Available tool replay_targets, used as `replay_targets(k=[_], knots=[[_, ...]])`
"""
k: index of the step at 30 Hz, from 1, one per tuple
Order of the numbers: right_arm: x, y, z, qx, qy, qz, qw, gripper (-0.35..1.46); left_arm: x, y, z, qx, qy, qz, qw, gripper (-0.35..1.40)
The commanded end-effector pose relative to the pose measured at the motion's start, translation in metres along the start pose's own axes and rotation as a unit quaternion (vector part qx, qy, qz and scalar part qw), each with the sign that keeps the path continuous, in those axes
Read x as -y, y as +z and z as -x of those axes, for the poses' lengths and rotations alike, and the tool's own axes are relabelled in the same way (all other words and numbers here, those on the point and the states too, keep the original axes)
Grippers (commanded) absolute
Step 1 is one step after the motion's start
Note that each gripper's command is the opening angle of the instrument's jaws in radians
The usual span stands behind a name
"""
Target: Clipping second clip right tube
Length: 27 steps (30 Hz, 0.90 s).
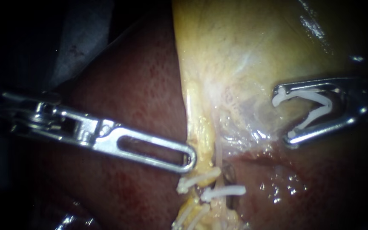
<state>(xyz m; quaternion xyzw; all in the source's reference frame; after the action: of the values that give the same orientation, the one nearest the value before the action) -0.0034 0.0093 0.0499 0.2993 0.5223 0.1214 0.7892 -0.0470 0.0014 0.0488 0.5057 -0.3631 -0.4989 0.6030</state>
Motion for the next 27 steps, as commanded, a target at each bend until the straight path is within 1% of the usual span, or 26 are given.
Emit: replay_targets(k=[1,3,5,10,13,17,21,27], knots=[[0.0001,0.0002,0.0002,0.000,0.000,0.000,1.0000,0.60,0.0000,-0.0001,0.0000,0.000,0.000,0.000,1.0000,-0.35],[0.0003,0.0005,0.0005,0.001,-0.002,0.000,1.0000,0.60,0.0000,-0.0003,0.0000,-0.001,0.000,-0.001,1.0000,-0.35],[0.0005,0.0011,0.0008,0.000,0.017,0.001,0.9998,0.60,0.0000,-0.0008,0.0003,-0.004,0.000,-0.003,1.0000,-0.35],[0.0014,0.0030,0.0018,0.000,0.052,0.002,0.9986,0.60,-0.0003,-0.0025,0.0009,0.002,-0.001,-0.002,1.0000,-0.35],[0.0020,0.0041,0.0026,-0.001,0.072,0.003,0.9974,0.60,-0.0002,-0.0036,0.0014,0.005,-0.002,-0.001,1.0000,-0.35],[0.0022,0.0053,0.0035,0.001,0.085,-0.001,0.9964,0.60,0.0006,-0.0048,0.0019,0.010,-0.005,-0.001,0.9999,-0.35],[0.0024,0.0063,0.0041,0.002,0.097,-0.004,0.9953,0.60,0.0016,-0.0061,0.0023,0.014,-0.009,-0.001,0.9999,-0.35],[0.0027,0.0081,0.0049,0.004,0.134,-0.009,0.9910,0.60,0.0030,-0.0070,0.0022,0.017,-0.012,-0.002,0.9998,-0.35]])
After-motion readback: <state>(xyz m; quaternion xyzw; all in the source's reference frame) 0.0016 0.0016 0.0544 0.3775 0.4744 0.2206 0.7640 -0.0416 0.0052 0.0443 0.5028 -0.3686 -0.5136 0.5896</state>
